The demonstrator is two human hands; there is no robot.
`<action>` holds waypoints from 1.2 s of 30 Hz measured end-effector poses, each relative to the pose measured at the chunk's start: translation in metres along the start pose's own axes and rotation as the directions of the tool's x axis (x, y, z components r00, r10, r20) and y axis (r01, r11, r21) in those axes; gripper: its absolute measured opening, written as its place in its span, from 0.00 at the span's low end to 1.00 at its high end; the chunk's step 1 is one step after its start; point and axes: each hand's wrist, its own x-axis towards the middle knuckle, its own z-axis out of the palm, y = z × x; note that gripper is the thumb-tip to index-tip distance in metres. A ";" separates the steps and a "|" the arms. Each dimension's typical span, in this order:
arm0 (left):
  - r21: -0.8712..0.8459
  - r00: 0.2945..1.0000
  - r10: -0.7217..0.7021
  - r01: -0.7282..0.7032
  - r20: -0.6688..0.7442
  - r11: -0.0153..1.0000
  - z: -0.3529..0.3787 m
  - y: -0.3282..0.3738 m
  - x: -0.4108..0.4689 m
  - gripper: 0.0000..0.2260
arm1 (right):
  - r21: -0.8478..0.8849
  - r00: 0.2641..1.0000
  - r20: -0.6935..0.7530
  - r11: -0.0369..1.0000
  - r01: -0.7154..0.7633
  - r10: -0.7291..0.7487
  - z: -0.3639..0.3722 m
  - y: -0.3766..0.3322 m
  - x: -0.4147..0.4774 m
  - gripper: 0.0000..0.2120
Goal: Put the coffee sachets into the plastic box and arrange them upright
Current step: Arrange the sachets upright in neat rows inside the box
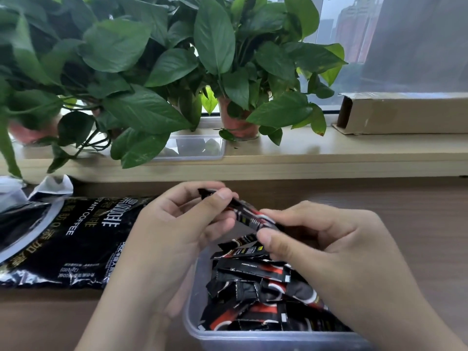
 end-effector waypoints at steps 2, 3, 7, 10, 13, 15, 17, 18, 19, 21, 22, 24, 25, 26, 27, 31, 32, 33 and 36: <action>-0.082 0.999 -0.040 0.039 -0.005 0.996 0.002 0.001 -0.002 0.21 | -0.170 0.985 -0.087 0.976 0.135 -0.152 0.001 0.004 -0.001 0.06; -0.105 0.998 -0.057 0.057 -0.005 0.993 0.004 0.001 -0.003 0.22 | -0.238 0.969 -0.111 0.952 0.191 -0.222 0.002 0.005 -0.001 0.06; -0.085 0.988 -0.134 0.140 0.071 0.986 0.012 -0.004 -0.011 0.16 | -0.358 0.913 -0.122 0.875 0.326 -0.390 0.009 0.004 0.001 0.07; -0.042 0.987 -0.153 0.155 0.050 0.987 0.013 -0.004 -0.013 0.18 | -0.335 0.915 -0.051 0.870 0.363 -0.401 0.011 0.006 0.003 0.07; -0.028 0.990 -0.139 0.140 0.029 0.990 0.011 -0.002 -0.013 0.14 | -0.372 0.911 0.015 0.844 0.387 -0.411 0.012 0.007 0.004 0.07; -0.015 0.990 -0.139 0.140 0.025 0.990 0.010 -0.002 -0.013 0.14 | -0.402 0.907 0.063 0.822 0.404 -0.416 0.011 0.007 0.005 0.07; -0.004 0.989 -0.147 0.147 0.023 0.989 0.007 -0.001 -0.014 0.14 | -0.409 0.908 0.110 0.814 0.412 -0.405 0.011 0.007 0.005 0.07; 0.000 0.988 -0.152 0.152 0.028 0.988 0.006 0.000 -0.014 0.13 | -0.400 0.910 0.128 0.819 0.411 -0.394 0.010 0.006 0.005 0.06; 0.008 0.987 -0.153 0.153 0.037 0.988 0.005 0.000 -0.014 0.12 | -0.384 0.915 0.144 0.830 0.403 -0.378 0.009 0.004 0.005 0.05; 0.031 0.987 -0.151 0.149 0.056 0.988 0.002 0.001 -0.014 0.10 | -0.336 0.926 0.165 0.864 0.375 -0.338 0.008 0.001 0.004 0.06; 0.033 0.986 -0.149 0.147 0.069 0.989 0.001 0.001 -0.014 0.09 | -0.310 0.930 0.168 0.878 0.365 -0.328 0.008 0.000 0.005 0.07; 0.014 0.982 -0.156 0.155 0.103 0.988 -0.001 0.003 -0.014 0.08 | -0.307 0.928 0.161 0.876 0.371 -0.337 0.009 0.000 0.006 0.08; 0.005 0.979 -0.163 0.163 0.121 0.987 -0.001 0.004 -0.014 0.09 | -0.318 0.925 0.156 0.869 0.379 -0.346 0.009 0.000 0.006 0.09; 0.001 0.976 -0.171 0.173 0.132 0.985 -0.002 0.004 -0.014 0.10 | -0.318 0.924 0.153 0.868 0.381 -0.350 0.010 0.000 0.007 0.10; 0.001 0.974 -0.179 0.181 0.138 0.984 -0.003 0.004 -0.015 0.11 | -0.311 0.925 0.157 0.871 0.380 -0.347 0.011 0.000 0.007 0.10; 0.037 0.976 -0.172 0.169 0.136 0.985 -0.008 0.006 -0.014 0.11 | -0.258 0.936 0.213 0.908 0.331 -0.281 0.008 -0.004 0.007 0.11; 0.043 0.980 -0.154 0.149 0.123 0.988 -0.010 0.008 -0.013 0.11 | -0.263 0.940 0.221 0.912 0.314 -0.260 0.005 -0.005 0.007 0.11; 0.050 0.986 -0.128 0.124 0.105 0.991 -0.014 0.009 -0.011 0.12 | -0.295 0.945 0.217 0.907 0.302 -0.244 0.001 -0.006 0.008 0.10; 0.070 0.996 -0.075 0.072 0.039 0.995 -0.025 0.014 -0.005 0.13 | -0.410 0.970 0.190 0.885 0.220 -0.153 -0.014 -0.003 0.010 0.07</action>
